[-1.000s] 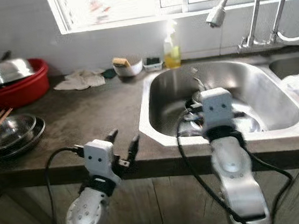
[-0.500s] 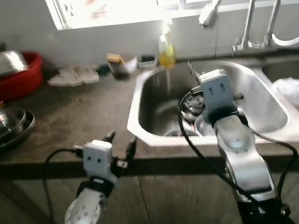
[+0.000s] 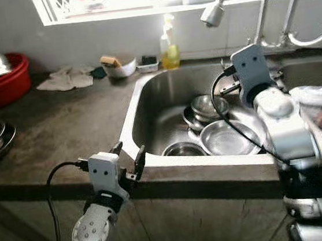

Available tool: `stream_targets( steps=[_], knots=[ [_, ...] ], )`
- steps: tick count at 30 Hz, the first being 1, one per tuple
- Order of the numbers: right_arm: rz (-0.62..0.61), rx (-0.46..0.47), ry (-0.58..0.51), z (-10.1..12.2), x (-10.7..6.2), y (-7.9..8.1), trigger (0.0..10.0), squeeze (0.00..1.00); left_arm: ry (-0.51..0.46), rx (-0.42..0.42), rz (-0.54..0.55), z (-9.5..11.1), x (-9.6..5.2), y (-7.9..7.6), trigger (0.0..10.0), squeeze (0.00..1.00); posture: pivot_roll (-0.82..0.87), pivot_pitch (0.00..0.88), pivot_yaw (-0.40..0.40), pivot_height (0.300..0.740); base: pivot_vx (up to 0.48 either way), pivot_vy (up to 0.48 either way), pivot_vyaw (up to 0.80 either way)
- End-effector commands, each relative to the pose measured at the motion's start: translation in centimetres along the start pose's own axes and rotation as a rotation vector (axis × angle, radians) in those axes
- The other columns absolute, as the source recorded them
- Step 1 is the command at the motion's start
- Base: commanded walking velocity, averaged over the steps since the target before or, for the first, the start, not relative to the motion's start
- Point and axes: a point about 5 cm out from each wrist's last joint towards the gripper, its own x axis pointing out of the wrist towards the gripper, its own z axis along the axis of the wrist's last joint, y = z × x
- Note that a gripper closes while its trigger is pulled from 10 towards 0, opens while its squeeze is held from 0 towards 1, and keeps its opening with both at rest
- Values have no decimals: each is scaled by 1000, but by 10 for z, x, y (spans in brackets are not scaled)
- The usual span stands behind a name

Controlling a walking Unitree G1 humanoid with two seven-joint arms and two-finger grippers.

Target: Kitchen organization

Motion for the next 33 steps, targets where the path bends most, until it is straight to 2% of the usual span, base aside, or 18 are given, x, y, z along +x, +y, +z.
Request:
stream_targets(
  steps=[1,8,11,19,25,26,28,29,33],
  knots=[
    [26,-32,60,-3,7,-2,10000,0,-6,-6,-7,4,-1,-1,10000,0,69,50,-26,740,0,0,0],
    [59,-38,143,-10,25,-6,10000,0,-3,7,-54,5,-7,-7,10000,0,94,77,-27,740,0,0,0],
    [113,-43,224,-24,34,0,10000,0,-3,12,-61,6,-9,-7,10000,0,108,86,-23,740,0,0,0],
    [175,-83,290,-38,38,11,10000,0,7,8,-61,7,-15,-7,10000,0,121,100,-25,740,0,0,0],
    [199,-97,312,-45,39,12,10000,0,18,-1,-63,7,-19,-10,10000,0,121,96,-22,740,0,0,0],
    [194,-97,312,-45,39,12,10000,737,20,0,-65,7,-19,-10,10000,0,119,96,-18,740,0,0,0],
    [191,-97,312,-45,39,11,10000,737,22,1,-66,7,-19,-10,10000,0,119,96,-18,740,0,0,0],
    [186,-92,310,-45,39,11,10000,1000,22,2,-67,7,-19,-9,10000,0,118,92,-19,740,0,0,0],
    [178,-88,300,-44,39,10,10000,1000,18,3,-65,7,-16,-8,10000,0,115,91,-20,740,0,0,0]
  ],
)
